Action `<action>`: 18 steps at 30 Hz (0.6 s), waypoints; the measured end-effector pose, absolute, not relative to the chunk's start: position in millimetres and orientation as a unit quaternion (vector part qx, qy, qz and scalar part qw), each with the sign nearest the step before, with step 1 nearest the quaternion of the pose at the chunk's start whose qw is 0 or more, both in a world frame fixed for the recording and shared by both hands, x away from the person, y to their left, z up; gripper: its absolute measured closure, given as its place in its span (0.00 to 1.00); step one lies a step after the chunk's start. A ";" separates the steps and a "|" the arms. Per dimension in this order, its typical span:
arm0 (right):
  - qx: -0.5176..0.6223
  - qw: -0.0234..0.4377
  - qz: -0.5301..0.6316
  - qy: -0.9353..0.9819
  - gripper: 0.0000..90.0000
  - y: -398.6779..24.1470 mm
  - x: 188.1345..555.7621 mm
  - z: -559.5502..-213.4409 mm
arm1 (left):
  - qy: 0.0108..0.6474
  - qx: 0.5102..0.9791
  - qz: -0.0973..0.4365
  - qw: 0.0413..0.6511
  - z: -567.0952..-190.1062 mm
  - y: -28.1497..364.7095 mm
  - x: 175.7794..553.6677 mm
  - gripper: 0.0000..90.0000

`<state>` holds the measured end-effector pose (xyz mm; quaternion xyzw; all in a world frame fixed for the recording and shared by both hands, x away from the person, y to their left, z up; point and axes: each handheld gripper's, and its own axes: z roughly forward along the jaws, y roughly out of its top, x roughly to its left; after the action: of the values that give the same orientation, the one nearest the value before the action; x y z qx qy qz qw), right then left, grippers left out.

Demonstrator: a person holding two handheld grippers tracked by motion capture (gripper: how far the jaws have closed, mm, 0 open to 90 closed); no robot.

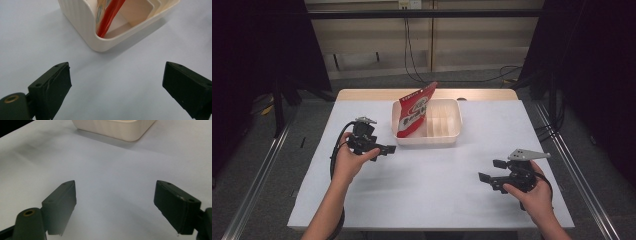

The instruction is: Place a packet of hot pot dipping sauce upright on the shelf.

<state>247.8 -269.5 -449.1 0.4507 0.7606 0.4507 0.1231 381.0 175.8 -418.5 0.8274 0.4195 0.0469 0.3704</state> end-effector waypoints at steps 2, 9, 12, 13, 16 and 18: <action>0.450 0.123 0.451 0.761 0.20 -269.3 247.8 -449.1 | 0.425 0.822 0.045 0.376 -420.8 175.9 379.3 0.09; 0.449 0.123 0.451 0.762 0.20 -269.2 247.8 -449.2 | 0.428 0.821 0.041 0.377 -428.8 179.4 373.8 0.09; 0.449 0.123 0.450 0.762 0.20 -269.2 247.8 -449.3 | 0.429 0.820 0.042 0.377 -433.1 180.4 371.5 0.09; 0.449 0.123 0.451 0.761 0.20 -269.2 247.6 -449.1 | 0.423 0.825 0.041 0.373 -434.1 181.8 371.3 0.09; 0.450 0.124 0.450 0.761 0.20 -269.3 247.6 -449.1 | 0.423 0.825 0.039 0.372 -436.4 183.8 369.7 0.09; 0.449 0.123 0.450 0.762 0.20 -269.3 247.8 -449.3 | 0.429 0.820 0.040 0.377 -438.4 184.3 368.6 0.09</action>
<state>247.8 -269.3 -449.3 0.4491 0.7622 0.4496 0.1232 368.6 184.3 -438.4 0.8199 0.4288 0.0395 0.3772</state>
